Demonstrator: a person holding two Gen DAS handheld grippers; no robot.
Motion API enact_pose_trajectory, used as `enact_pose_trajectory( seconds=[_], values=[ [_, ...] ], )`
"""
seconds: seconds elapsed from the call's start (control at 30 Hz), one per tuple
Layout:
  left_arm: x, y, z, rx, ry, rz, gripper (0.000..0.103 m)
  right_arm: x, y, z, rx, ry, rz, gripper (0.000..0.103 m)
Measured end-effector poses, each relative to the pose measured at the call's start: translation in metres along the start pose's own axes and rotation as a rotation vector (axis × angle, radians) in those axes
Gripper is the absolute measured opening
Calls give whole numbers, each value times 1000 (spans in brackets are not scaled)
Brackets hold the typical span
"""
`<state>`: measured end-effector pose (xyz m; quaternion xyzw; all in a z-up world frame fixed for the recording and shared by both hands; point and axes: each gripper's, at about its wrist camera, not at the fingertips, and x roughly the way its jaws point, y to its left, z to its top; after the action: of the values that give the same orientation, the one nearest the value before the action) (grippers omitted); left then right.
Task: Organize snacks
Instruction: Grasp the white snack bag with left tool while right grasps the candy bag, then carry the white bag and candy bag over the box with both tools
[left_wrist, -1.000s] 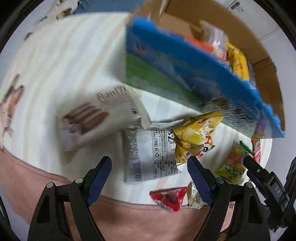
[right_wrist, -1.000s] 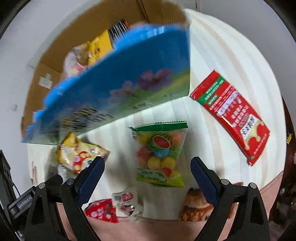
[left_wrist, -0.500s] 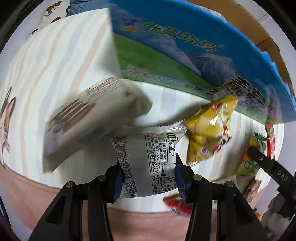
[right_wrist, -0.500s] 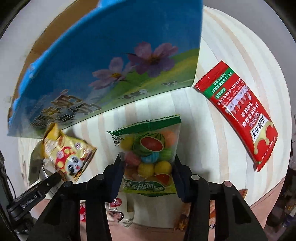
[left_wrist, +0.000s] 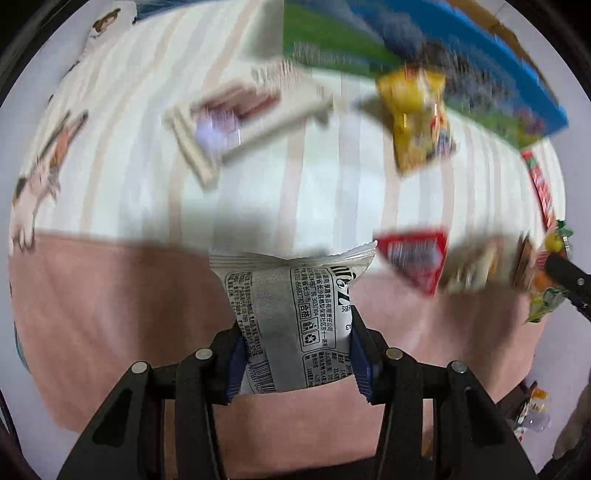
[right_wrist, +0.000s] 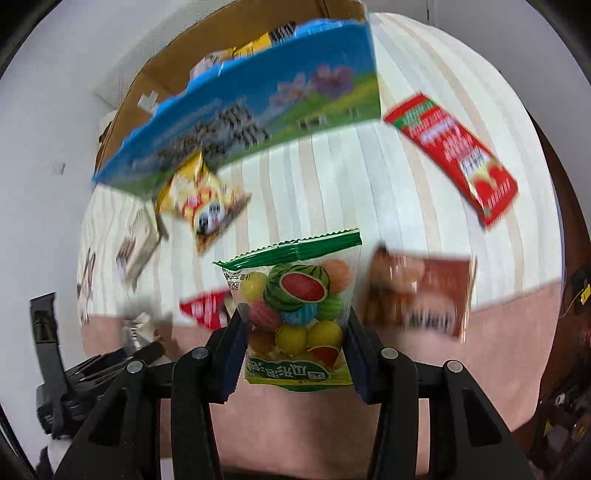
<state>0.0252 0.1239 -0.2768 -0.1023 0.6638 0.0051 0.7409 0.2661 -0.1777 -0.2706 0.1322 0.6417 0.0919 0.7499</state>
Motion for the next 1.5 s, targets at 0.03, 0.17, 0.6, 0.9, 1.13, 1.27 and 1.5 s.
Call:
enact_pose_trajectory(
  seconds=[0.03,0.17,0.6,0.9,1.13,1.27,1.5],
  values=[
    [7,-1,-10,-3,22,-4,45,1,-1,-6,4,11,-2,51],
    [31,-4,-35,-6,70,-6,45,27,-11,-42,26,109,-1,51],
    [67,22,-34,-35,106,-24,47,81,-32,-81,77,236,-14,62],
    [29,14,-17,5,55,-39,44,68,-25,-83,42,198,-25,51],
    [-68,-10,30,53,-94,-200,44,-33,-3,-12,10,39,146,51],
    [-126,-29,96,88,-164,-262,44,-87,26,68,-57,-89,175,51],
    [-138,-58,241,145,-189,-139,44,-80,65,208,-123,-139,45,51]
  ],
)
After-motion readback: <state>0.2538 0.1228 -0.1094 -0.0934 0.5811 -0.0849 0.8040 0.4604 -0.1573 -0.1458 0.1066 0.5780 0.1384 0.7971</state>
